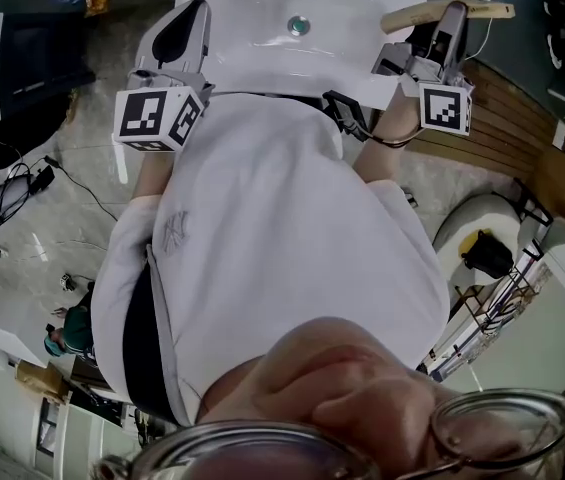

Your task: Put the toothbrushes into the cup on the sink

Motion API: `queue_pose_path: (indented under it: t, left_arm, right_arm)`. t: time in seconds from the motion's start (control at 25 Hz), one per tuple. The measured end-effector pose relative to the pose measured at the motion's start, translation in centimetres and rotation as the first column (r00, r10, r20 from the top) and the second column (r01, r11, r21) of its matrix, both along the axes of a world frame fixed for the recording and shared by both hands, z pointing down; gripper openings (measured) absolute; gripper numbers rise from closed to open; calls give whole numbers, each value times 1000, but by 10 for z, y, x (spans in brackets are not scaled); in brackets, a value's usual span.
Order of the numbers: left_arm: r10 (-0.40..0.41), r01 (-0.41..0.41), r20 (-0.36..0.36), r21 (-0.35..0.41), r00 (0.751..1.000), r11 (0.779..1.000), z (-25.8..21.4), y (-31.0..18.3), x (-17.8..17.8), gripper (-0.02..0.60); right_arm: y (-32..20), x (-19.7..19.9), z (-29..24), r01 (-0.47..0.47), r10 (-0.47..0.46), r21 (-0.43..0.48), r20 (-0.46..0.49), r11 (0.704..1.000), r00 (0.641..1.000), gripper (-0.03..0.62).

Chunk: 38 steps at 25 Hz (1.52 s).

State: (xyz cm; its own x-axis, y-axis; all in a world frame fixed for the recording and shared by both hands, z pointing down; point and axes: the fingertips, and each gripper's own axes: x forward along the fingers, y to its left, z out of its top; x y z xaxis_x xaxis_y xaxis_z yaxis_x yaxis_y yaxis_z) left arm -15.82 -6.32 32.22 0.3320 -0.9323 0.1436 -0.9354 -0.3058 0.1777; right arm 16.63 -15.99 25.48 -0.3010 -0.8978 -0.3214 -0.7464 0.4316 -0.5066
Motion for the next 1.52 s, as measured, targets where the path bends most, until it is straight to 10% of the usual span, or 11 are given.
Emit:
queue_pose_path:
  t: [1.52]
  left_arm:
    - [-218,219,15,-76,976,973,20,-8,-77,8]
  right_arm:
    - [-93,-235,13,483,-483,-2,-17,875,875,37]
